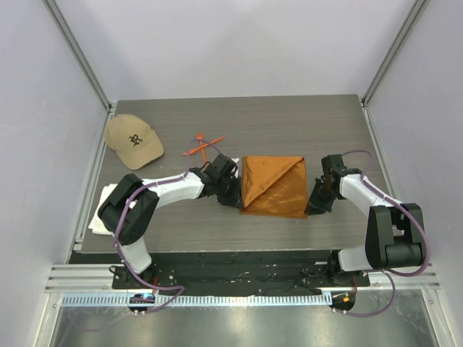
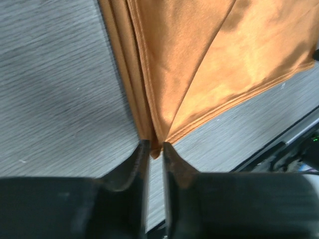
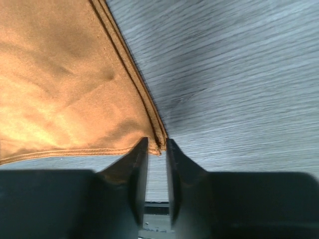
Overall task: Fold the napkin into a case and place the utensils inside
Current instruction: Smooth out the upper triangle-folded napkin at the center of the board.
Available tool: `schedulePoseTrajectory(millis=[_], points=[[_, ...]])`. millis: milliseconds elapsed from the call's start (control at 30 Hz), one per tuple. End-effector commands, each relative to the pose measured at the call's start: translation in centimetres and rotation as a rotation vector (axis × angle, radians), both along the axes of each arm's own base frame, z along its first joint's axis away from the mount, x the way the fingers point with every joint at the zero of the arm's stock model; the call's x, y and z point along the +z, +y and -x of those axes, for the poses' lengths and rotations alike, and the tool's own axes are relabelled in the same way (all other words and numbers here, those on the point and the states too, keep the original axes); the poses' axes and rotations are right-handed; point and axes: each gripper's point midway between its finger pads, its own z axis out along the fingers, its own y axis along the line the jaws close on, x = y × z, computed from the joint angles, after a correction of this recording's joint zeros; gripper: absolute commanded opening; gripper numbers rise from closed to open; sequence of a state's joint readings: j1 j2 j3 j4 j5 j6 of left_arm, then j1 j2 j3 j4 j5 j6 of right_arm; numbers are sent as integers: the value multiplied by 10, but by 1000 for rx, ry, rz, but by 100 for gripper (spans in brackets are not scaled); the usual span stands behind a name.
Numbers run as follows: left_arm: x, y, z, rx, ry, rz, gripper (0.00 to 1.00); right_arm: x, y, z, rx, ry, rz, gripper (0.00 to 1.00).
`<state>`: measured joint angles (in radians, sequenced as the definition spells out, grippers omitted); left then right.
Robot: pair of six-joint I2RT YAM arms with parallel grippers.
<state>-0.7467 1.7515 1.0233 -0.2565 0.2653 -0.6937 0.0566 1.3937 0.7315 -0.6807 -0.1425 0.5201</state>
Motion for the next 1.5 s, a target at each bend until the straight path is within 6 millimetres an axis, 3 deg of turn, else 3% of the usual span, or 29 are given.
schedulePoseTrajectory(millis=[0,33,133,200,300,367,433,467,567,600,667,767,933,967,1133,1467], points=[[21,4,0,-19,-48,-3,32,26,-11,-26,-14,-106,50,33],[26,4,1,-25,-48,0,35,32,-12,-31,-8,-133,54,43],[44,2,0,-31,-60,14,38,57,-5,-62,21,-249,22,53],[58,-2,-4,-27,-88,40,30,72,6,-86,48,-332,-42,54],[69,-14,-12,-43,-103,85,16,77,15,-111,67,-372,-81,53],[75,-30,-13,-65,-96,157,10,79,25,-133,66,-411,-137,50],[63,-37,-13,-76,-57,174,4,83,41,-144,73,-432,-234,44],[59,-40,-13,-83,-49,177,2,83,50,-157,83,-465,-287,36],[41,-37,-19,-77,-44,141,0,86,72,-174,92,-494,-423,27],[37,-34,-22,-74,-51,126,0,75,75,-178,80,-465,-446,22],[32,-30,-23,-71,-47,121,0,72,78,-187,91,-476,-465,20],[29,-25,-24,-62,-59,123,0,66,77,-199,94,-485,-465,13],[12,-17,-20,-46,-36,101,0,50,65,-206,70,-463,-465,10],[9,-16,-20,-44,-32,100,0,49,51,-211,42,-470,-458,10],[-9,-10,-12,-35,2,86,0,44,33,-219,10,-489,-447,10],[-28,-6,-3,-24,29,88,0,0,9,-232,-38,-459,-430,9]])
